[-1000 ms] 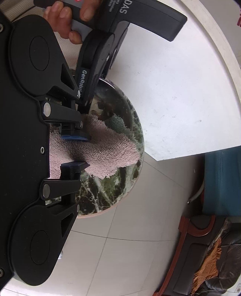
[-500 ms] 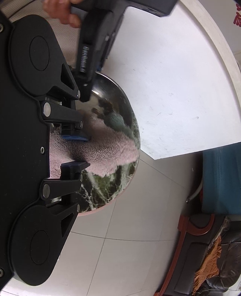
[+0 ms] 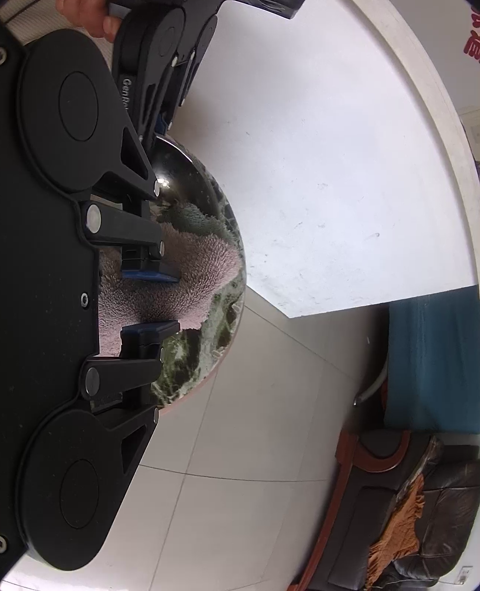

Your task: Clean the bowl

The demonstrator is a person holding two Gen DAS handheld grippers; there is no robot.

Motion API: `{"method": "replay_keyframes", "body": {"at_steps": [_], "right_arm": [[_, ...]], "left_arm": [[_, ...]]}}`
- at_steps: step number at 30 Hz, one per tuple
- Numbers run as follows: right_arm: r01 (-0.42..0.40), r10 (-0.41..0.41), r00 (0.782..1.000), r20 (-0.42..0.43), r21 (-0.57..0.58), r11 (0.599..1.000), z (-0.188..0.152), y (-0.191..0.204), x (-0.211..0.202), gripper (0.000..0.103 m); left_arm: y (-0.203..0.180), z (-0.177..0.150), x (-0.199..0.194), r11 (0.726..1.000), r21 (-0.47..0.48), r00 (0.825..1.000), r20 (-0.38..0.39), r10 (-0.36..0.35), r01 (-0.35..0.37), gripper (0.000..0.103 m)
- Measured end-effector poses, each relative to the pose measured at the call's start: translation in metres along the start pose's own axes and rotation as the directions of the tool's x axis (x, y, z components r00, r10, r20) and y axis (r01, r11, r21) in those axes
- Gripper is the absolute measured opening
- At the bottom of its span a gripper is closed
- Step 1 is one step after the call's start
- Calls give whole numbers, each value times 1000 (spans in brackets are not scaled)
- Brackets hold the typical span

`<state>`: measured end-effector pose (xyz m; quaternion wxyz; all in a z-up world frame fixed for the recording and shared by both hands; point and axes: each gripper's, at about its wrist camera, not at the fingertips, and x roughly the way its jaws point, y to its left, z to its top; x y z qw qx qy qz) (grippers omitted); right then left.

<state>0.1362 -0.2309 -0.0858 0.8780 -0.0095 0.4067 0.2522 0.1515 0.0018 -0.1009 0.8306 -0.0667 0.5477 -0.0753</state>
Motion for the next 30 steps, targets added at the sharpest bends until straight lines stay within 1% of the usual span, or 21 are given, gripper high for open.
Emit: {"method": "replay_keyframes", "body": {"at_steps": [5, 8, 12, 15, 17, 20, 26, 30], "right_arm": [[-6, 7, 1000, -29, 15, 1000, -18, 5, -13, 22], [1, -1, 999, -40, 8, 1000, -21, 9, -18, 22], [14, -14, 1000, -23, -12, 1000, -8, 9, -10, 22], [9, -9, 1000, -3, -18, 1000, 9, 6, 2, 22], [2, -2, 1000, -2, -17, 1000, 14, 6, 10, 22], [-4, 4, 1000, -8, 8, 1000, 6, 3, 10, 22], [-17, 19, 1000, -25, 92, 996, -21, -3, -12, 22], [-8, 9, 1000, -26, 61, 998, -20, -1, -10, 22]], "left_arm": [[2, 1, 2, 1000, -7, 1000, -3, -5, 5, 13], [1, 2, 2, 1000, 0, 1000, -6, -4, 4, 13], [0, 2, 2, 1000, 14, 1000, -6, 0, 0, 13], [-1, 1, 3, 1000, 16, 1000, -6, 3, -3, 13], [-1, 1, 2, 1000, 13, 1000, -5, 3, -3, 13], [-1, 1, 3, 1000, 8, 1000, -3, 3, -3, 13], [-2, 0, 4, 1000, 8, 1000, 6, 7, -7, 13], [-8, -7, 1, 999, 42, 1000, -12, 17, -16, 15]]}}
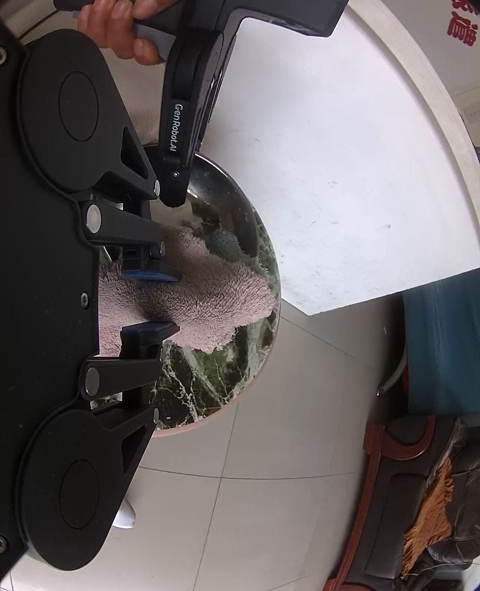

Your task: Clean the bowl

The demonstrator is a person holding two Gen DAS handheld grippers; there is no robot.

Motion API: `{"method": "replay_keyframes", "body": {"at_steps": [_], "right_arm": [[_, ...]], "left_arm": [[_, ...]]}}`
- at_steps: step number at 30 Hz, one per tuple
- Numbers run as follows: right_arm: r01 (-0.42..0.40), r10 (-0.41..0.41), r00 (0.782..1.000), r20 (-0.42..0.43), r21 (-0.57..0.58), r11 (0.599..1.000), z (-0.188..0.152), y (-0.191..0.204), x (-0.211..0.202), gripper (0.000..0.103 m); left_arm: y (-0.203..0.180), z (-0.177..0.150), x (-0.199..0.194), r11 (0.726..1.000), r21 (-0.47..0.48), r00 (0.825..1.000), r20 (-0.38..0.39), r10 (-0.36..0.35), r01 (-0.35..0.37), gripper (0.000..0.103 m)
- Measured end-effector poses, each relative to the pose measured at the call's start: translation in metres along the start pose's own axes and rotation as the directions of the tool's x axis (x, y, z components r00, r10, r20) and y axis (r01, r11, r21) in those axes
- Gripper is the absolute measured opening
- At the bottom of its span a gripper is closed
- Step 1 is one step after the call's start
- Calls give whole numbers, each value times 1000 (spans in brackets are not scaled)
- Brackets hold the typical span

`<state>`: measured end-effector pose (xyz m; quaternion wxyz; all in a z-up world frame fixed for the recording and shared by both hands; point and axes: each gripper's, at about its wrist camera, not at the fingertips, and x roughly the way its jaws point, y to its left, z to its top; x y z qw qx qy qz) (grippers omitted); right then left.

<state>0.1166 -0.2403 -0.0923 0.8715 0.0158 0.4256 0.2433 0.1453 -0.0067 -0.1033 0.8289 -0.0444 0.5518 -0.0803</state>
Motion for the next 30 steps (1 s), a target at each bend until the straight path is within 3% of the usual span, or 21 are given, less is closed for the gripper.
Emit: {"method": "replay_keyframes", "body": {"at_steps": [4, 12, 19, 30], "right_arm": [[2, -3, 1000, -12, -81, 997, 10, 3, 13, 22], [0, -4, 1000, -24, -165, 986, 15, 13, 18, 22], [4, -7, 1000, -19, -150, 989, 16, 13, 19, 22], [11, -12, 1000, -3, -213, 977, 30, 26, 29, 22]], "left_arm": [[-1, -8, -4, 1000, 25, 1000, -20, -9, 10, 20], [13, 30, -13, 1000, 24, 996, 88, -14, 12, 19], [16, 24, 5, 999, 3, 999, 25, -33, 33, 10], [11, -2, -1, 999, -34, 1000, -6, -14, 13, 13]]}}
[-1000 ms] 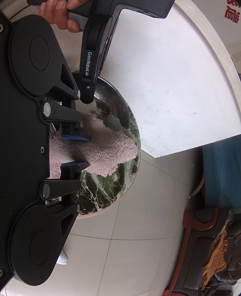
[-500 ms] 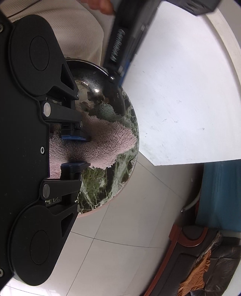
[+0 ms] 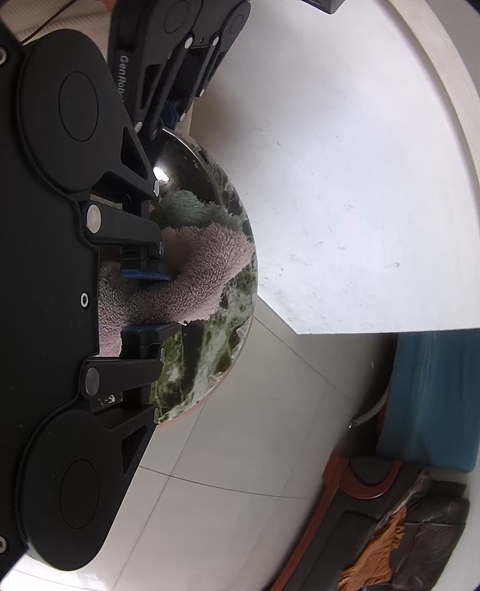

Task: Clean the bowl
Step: 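Hold the bowl rim with the left gripper while the right gripper rubs the towel along the inner wall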

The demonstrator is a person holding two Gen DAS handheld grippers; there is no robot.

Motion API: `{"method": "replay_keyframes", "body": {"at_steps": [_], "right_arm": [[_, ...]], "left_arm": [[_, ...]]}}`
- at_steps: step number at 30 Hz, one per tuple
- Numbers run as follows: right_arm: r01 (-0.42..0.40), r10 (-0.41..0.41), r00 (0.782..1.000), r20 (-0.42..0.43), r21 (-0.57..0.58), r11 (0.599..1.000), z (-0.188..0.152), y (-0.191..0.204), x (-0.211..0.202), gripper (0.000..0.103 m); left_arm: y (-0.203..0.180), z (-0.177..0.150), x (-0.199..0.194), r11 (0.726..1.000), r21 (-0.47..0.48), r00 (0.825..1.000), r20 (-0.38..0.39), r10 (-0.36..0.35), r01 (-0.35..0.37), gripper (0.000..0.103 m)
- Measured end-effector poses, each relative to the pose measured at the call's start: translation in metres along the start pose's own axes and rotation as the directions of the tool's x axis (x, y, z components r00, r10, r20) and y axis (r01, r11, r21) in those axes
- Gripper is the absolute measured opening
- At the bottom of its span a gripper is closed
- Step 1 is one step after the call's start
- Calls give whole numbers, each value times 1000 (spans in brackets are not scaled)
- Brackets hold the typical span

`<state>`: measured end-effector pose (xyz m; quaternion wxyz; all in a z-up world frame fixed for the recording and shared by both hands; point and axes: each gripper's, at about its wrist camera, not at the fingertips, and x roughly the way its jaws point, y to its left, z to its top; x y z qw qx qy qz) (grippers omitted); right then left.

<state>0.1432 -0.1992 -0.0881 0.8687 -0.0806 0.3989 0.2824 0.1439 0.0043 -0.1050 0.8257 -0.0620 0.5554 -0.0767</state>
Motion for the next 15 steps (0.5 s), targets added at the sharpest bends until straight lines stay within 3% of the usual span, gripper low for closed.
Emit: {"method": "replay_keyframes", "body": {"at_steps": [10, 15], "right_arm": [[-8, 13, 1000, -27, 174, 985, -30, -14, -22, 22], [13, -6, 999, -38, 187, 982, -38, -8, -33, 22]], "left_arm": [[-4, -3, 1, 999, -49, 1000, 19, 11, -11, 14], [-6, -1, 2, 999, -30, 1000, 14, 14, -14, 15]]}}
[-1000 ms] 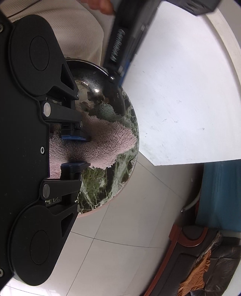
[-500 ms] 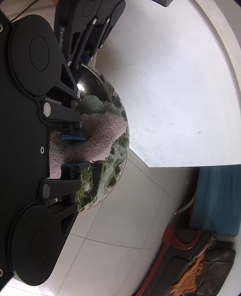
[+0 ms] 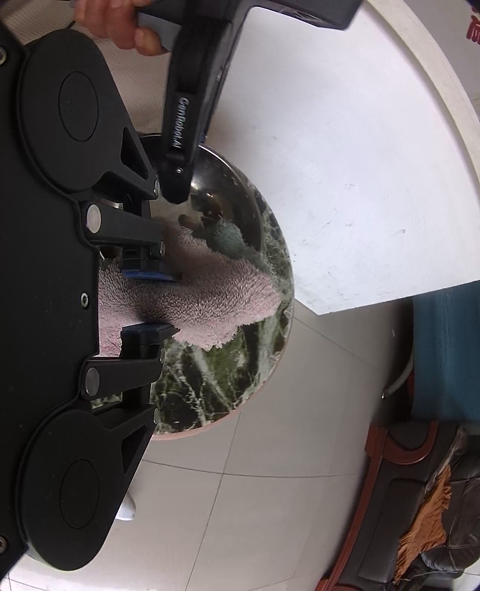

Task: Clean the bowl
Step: 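Hold the bowl rim with the left gripper while the right gripper rubs the towel along the inner wall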

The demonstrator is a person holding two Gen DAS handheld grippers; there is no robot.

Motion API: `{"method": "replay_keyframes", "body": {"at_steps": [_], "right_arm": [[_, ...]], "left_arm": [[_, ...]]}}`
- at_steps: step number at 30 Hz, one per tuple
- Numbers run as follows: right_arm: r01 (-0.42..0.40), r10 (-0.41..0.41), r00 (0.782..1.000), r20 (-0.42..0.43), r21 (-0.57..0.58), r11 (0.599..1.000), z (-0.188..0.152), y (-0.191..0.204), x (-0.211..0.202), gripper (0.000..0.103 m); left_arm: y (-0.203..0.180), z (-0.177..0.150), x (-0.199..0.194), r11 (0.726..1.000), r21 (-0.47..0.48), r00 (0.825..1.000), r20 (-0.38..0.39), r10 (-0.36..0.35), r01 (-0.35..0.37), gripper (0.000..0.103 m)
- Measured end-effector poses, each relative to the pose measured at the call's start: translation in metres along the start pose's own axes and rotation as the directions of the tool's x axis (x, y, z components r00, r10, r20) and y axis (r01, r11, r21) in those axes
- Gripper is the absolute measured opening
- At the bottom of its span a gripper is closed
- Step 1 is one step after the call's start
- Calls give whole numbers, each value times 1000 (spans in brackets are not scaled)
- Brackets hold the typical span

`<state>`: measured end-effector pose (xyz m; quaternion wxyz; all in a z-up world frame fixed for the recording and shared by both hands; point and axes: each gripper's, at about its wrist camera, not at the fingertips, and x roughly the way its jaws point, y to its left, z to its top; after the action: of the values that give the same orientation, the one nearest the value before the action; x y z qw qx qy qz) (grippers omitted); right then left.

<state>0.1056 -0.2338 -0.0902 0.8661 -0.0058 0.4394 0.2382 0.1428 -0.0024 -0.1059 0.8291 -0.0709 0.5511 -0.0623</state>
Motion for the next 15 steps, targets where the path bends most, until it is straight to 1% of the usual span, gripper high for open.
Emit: {"method": "replay_keyframes", "body": {"at_steps": [4, 9, 11, 15], "right_arm": [[9, -8, 1000, 19, -33, 999, 16, -1, 6, 22], [0, 4, 999, 48, -83, 997, 37, 4, 20, 22], [10, -5, 999, 53, -98, 995, 36, 7, 21, 22], [17, -15, 999, 33, -42, 999, 17, 0, 11, 22]], "left_arm": [[-1, 0, 0, 1000, 11, 1000, -2, 1, -1, 15], [-6, -3, 1, 1000, 23, 1000, 0, 7, -7, 16], [-7, -4, 1, 1000, 26, 1000, 7, 14, -14, 16], [-6, -4, 2, 1000, 16, 1000, 9, 12, -12, 16]]}}
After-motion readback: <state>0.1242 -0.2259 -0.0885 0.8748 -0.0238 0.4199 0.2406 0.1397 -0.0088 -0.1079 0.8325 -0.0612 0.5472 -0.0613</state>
